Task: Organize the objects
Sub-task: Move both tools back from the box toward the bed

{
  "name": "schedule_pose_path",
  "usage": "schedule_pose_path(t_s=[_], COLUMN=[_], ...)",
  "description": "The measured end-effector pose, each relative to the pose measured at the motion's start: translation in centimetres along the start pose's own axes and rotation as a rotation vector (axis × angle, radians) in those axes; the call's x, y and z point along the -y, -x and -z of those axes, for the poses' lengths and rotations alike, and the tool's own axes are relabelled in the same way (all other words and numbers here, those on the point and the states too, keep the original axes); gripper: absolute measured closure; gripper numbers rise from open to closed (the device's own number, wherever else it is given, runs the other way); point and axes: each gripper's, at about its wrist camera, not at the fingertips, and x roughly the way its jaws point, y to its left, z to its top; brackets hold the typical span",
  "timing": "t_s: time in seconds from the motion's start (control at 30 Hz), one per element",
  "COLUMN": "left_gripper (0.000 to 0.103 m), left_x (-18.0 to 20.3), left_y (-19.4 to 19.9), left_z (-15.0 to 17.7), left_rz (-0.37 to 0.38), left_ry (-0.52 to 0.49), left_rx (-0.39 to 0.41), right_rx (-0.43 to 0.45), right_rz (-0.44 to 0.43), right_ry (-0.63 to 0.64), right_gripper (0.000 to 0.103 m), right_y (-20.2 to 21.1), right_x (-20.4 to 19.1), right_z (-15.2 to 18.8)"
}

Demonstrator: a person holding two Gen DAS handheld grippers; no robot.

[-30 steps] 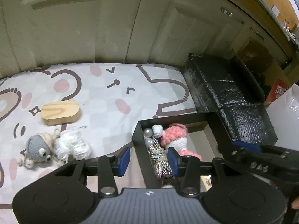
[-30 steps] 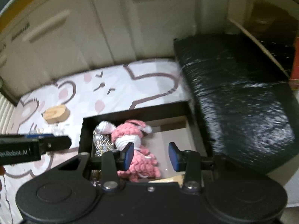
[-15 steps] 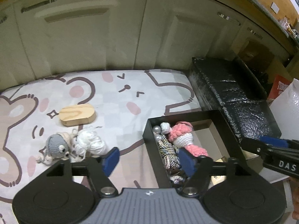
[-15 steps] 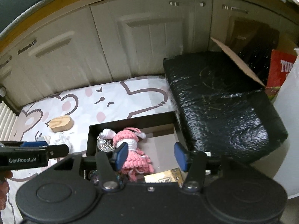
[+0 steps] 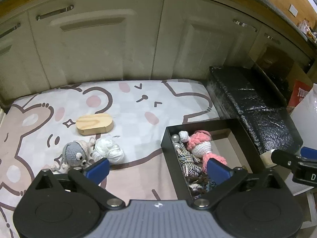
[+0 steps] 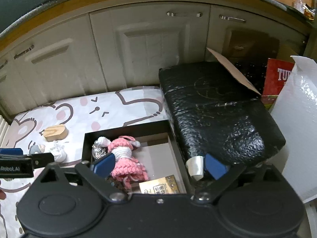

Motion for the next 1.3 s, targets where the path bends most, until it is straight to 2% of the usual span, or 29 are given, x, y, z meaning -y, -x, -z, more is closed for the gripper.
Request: schedule_pose_path(t_s=[0.63,0.87,1.03,1.3], left_gripper=[0.000,0.000,0.000,0.000], left_x=[-0.4,-1.5,-3.4,-7.6], left_y=[0.0,-0.1,0.0,-0.1], left_z=[0.6,0.4,0.3,0.0], left_rz=[-0.005,-0.005,-0.003,-0.048], left_ry=[-0.041,-0.016,-0.002,0.031], left_rx=[-0.006,-0.003,-0.007,-0.002], right_rx=[-0.014,-0.011,-0.014,0.001], right_rz=[0.014,0.022,0.014,-0.023], right_ry=[-0.034,-0.043,-0.047,-0.028], right_gripper=[0.000,0.000,0.000,0.000], right_y=[-0.2,-0.4,-1.0,-2.0], right_x=[1.8,1.6,0.8,-2.4], right_z=[0.7,0.6,0.4,-0.3])
